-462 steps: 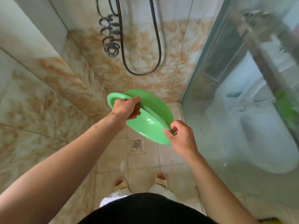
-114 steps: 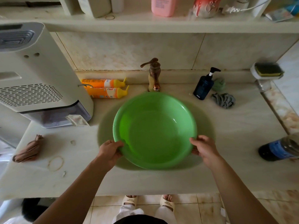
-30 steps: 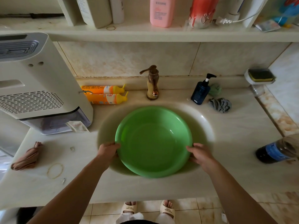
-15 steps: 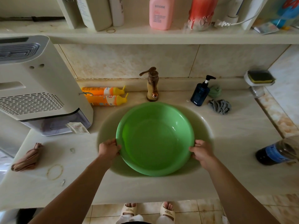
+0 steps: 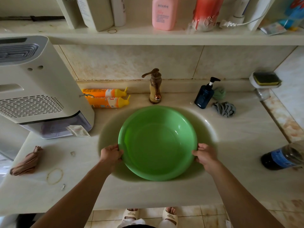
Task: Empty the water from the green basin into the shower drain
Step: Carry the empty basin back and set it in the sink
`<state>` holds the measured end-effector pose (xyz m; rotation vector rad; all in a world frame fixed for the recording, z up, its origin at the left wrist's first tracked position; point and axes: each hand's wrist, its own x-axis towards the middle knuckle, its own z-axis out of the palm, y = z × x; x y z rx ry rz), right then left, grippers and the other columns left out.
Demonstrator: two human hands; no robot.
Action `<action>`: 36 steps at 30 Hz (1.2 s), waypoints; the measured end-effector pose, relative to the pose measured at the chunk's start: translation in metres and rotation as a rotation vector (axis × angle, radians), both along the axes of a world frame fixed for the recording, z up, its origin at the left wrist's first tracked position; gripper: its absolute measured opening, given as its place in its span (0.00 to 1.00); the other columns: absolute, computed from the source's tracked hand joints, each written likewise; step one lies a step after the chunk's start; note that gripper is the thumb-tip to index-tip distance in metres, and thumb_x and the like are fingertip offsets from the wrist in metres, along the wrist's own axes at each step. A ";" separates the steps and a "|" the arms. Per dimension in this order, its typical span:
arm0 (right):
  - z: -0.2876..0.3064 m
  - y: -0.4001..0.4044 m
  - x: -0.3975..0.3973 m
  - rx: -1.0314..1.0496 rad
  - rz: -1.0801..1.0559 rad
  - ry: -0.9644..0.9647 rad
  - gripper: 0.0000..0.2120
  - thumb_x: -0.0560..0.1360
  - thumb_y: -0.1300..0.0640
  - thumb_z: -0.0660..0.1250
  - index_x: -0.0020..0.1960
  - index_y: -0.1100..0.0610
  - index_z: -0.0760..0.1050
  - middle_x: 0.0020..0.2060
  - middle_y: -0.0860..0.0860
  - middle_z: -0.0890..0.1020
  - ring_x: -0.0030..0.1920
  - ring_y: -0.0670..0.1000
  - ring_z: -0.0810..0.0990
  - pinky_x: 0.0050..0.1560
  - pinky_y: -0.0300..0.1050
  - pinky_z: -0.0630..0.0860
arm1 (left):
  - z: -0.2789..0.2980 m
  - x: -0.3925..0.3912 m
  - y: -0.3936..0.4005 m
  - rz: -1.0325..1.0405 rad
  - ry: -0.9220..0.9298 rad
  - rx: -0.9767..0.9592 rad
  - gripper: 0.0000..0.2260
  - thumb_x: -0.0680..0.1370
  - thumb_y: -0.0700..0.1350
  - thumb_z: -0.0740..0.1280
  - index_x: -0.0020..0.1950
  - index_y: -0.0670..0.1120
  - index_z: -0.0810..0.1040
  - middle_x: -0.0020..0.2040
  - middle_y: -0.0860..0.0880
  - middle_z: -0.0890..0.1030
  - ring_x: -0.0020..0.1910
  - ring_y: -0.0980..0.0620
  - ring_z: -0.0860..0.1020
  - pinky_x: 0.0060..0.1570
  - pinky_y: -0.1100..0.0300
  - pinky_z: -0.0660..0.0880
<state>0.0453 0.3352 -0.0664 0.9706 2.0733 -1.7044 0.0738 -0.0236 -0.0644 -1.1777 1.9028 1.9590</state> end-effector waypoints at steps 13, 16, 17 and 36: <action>-0.001 0.003 0.002 -0.013 0.003 -0.028 0.29 0.70 0.72 0.68 0.70 0.63 0.68 0.47 0.53 0.81 0.48 0.55 0.80 0.45 0.50 0.79 | -0.001 0.001 -0.002 0.063 -0.024 0.051 0.13 0.72 0.28 0.67 0.45 0.45 0.81 0.42 0.42 0.83 0.40 0.43 0.80 0.43 0.49 0.80; -0.003 0.004 0.003 -0.015 0.001 -0.031 0.29 0.70 0.72 0.68 0.70 0.64 0.67 0.53 0.57 0.80 0.53 0.58 0.80 0.53 0.56 0.78 | -0.003 0.002 -0.004 0.060 -0.030 0.062 0.12 0.72 0.27 0.67 0.47 0.43 0.81 0.44 0.41 0.83 0.43 0.41 0.81 0.47 0.45 0.80; -0.004 0.005 0.003 -0.011 0.005 -0.030 0.29 0.70 0.73 0.68 0.70 0.64 0.67 0.55 0.58 0.80 0.54 0.59 0.80 0.54 0.56 0.77 | -0.003 0.002 -0.004 0.057 -0.029 0.063 0.12 0.72 0.27 0.67 0.47 0.43 0.81 0.45 0.40 0.83 0.44 0.40 0.81 0.49 0.44 0.80; -0.002 0.001 0.008 0.042 0.016 0.065 0.30 0.70 0.72 0.70 0.71 0.66 0.67 0.65 0.63 0.76 0.53 0.55 0.76 0.47 0.46 0.73 | -0.004 0.008 -0.002 0.100 0.022 0.065 0.13 0.71 0.28 0.67 0.44 0.45 0.83 0.39 0.43 0.85 0.39 0.44 0.82 0.36 0.54 0.80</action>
